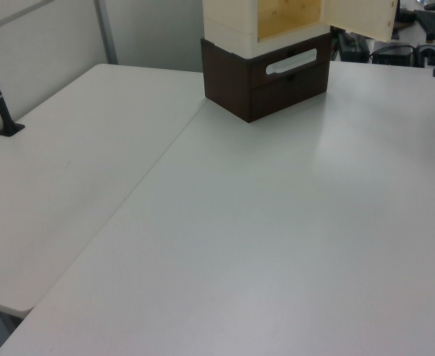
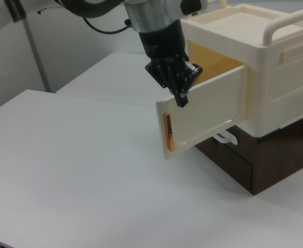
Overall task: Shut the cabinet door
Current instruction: 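Push the door with the gripper, swinging it shut against the cabinet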
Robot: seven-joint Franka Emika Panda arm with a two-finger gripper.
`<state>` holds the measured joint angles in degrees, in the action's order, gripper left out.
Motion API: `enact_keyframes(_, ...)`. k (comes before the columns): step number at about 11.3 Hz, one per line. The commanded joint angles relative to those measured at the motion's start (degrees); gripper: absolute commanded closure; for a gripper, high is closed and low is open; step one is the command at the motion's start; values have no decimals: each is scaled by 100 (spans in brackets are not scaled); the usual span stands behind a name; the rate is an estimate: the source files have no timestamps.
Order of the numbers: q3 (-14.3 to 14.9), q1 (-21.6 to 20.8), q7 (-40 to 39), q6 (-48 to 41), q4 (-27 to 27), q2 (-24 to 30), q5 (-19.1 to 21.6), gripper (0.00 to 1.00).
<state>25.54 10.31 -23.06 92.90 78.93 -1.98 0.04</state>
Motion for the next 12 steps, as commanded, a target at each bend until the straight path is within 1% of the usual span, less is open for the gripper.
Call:
enact_keyframes(1,-40,-81,-40,44,70,-74,154,100)
enact_keyframes(2,-75,-99,-32,53,78,-100,189,100)
enact_keyframes(4,-110,-248,-23,271,87,-215,705,100)
enact_keyframes(5,-119,-370,299,795,122,-284,1039,100)
enact_keyframes(7,-128,-546,1020,1508,193,-399,1112,100)
enact_keyframes(12,-128,-591,1163,2055,228,-566,1156,100)
